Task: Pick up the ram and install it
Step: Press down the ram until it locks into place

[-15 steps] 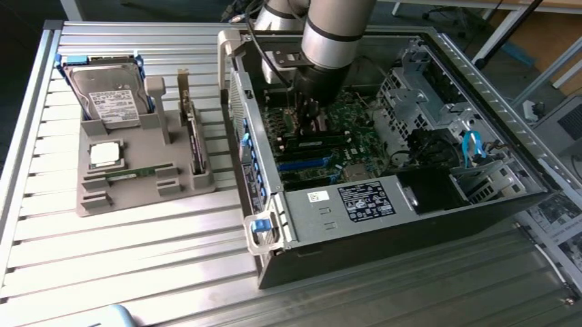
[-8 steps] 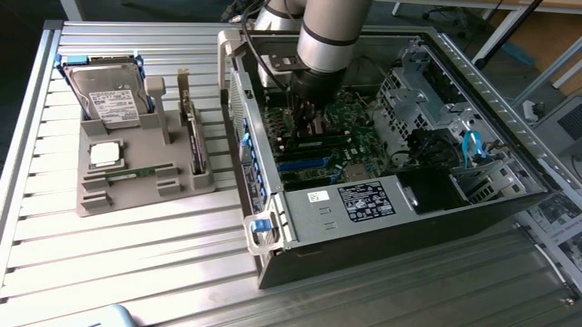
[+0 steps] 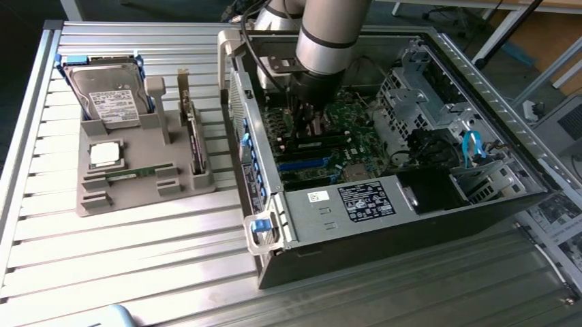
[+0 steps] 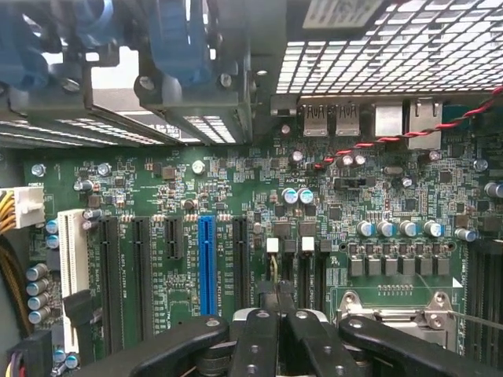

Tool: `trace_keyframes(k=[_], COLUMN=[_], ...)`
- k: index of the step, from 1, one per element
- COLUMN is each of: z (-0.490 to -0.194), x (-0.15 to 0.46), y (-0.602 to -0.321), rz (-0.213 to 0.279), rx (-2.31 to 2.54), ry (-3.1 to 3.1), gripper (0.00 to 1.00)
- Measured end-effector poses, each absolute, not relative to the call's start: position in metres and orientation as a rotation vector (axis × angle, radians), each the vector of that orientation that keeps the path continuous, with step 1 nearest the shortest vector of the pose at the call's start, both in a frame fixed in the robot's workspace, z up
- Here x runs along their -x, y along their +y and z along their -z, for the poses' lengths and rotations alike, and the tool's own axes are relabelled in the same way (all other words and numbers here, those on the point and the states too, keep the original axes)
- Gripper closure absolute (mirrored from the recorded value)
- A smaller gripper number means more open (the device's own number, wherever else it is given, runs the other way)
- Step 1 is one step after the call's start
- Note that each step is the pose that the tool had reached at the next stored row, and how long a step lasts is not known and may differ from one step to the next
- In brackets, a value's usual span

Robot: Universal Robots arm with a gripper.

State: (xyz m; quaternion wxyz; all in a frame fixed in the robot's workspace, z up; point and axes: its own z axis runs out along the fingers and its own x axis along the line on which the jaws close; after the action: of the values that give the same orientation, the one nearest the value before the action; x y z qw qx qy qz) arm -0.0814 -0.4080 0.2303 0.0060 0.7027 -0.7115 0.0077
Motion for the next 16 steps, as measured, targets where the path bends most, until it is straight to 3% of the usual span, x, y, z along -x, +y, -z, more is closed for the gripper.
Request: trace_keyframes(k=[16], z=[-0.25], x=[0.072], y=[-0.408], rz=[-0.021], rx=[-2.204], ry=[-2.225], gripper=[0.89])
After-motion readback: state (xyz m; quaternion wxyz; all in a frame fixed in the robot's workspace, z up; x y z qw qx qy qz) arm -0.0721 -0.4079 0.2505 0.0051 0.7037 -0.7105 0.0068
